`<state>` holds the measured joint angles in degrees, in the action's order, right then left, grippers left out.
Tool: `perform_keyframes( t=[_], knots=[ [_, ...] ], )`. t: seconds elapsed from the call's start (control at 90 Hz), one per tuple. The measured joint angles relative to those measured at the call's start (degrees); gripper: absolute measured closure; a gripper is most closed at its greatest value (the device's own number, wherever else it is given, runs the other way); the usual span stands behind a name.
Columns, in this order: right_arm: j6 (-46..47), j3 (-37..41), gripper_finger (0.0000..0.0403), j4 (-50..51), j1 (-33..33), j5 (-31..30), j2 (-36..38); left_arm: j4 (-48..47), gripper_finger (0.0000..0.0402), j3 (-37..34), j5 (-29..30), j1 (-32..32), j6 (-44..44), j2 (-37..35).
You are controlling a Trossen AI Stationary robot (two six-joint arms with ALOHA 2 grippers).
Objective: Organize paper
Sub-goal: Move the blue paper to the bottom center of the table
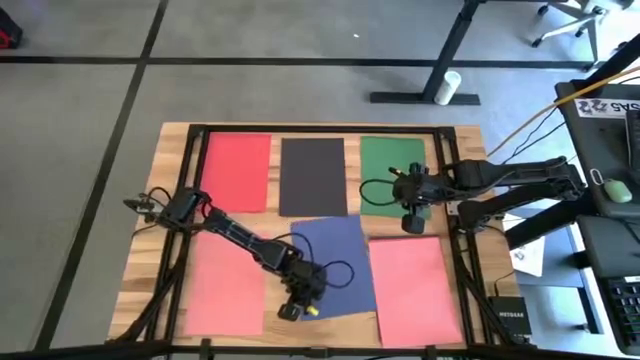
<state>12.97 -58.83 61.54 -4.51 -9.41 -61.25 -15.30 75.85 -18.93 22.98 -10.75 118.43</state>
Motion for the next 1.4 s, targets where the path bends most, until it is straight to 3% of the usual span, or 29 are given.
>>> perform_keyframes(
  t=[0.2, 0.4, 0.489, 0.7, 0.856, 1.4],
  knots=[
    [0.0, 0.0, 0.0403, 0.0, 0.0, 0.3, 0.0, -4.6, 0.0402, 0.0, 2.1, 1.3, -1.5, -3.5],
    [0.1, 0.0, 0.0403, -0.2, 0.0, 1.5, 0.0, -3.7, 0.0402, 0.1, 14.0, 1.3, 2.1, -8.0],
    [0.1, 0.0, 0.0403, -0.4, 0.0, 1.4, 0.0, -2.2, 0.0402, 0.1, 16.0, 0.0, 3.3, -7.1],
    [0.1, 0.0, 0.0403, -0.3, 0.0, 1.4, 0.0, 2.3, 0.0402, 0.0, 15.7, -2.2, 4.9, -2.5],
    [0.2, 0.0, 0.0403, 0.1, 0.0, 1.5, 0.0, 2.4, 0.0402, 0.0, 11.3, -2.6, 3.7, -0.7],
    [0.1, 0.0, 0.0403, 0.0, 0.0, 1.5, 0.0, 2.7, 0.0402, -3.3, 7.6, 1.2, -2.4, -0.9]
  ],
)
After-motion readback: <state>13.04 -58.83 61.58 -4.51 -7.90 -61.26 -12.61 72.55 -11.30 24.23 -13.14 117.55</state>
